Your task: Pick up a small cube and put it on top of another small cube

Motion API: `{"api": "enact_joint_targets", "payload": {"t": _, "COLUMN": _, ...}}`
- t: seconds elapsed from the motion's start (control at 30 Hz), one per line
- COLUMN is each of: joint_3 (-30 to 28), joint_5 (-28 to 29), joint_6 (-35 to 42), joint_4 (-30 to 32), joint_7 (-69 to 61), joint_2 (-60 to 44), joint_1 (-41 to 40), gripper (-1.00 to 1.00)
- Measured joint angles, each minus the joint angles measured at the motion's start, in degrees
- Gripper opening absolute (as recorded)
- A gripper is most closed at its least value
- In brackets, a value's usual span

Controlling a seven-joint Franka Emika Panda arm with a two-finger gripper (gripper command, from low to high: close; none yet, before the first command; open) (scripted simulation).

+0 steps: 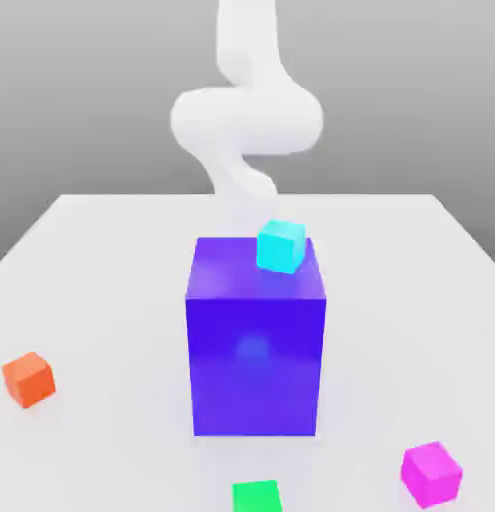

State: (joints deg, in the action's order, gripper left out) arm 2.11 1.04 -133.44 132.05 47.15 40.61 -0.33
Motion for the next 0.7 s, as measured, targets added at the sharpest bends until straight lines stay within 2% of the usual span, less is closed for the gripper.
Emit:
{"api": "enact_joint_targets", "payload": {"t": 0.43, "joint_3": 10.01, "joint_5": 7.13, "joint_6": -8.66, "joint_4": 1.38, "joint_7": 8.13, "joint_2": -27.34, "joint_1": -0.12, "gripper": 0.0}}
{"api": "enact_joint_targets", "payload": {"t": 0.7, "joint_3": 12.81, "joint_5": 11.35, "joint_6": -13.92, "joint_4": 2.22, "joint_7": 12.99, "joint_2": -43.93, "joint_1": 3.62, "gripper": 0.0}}
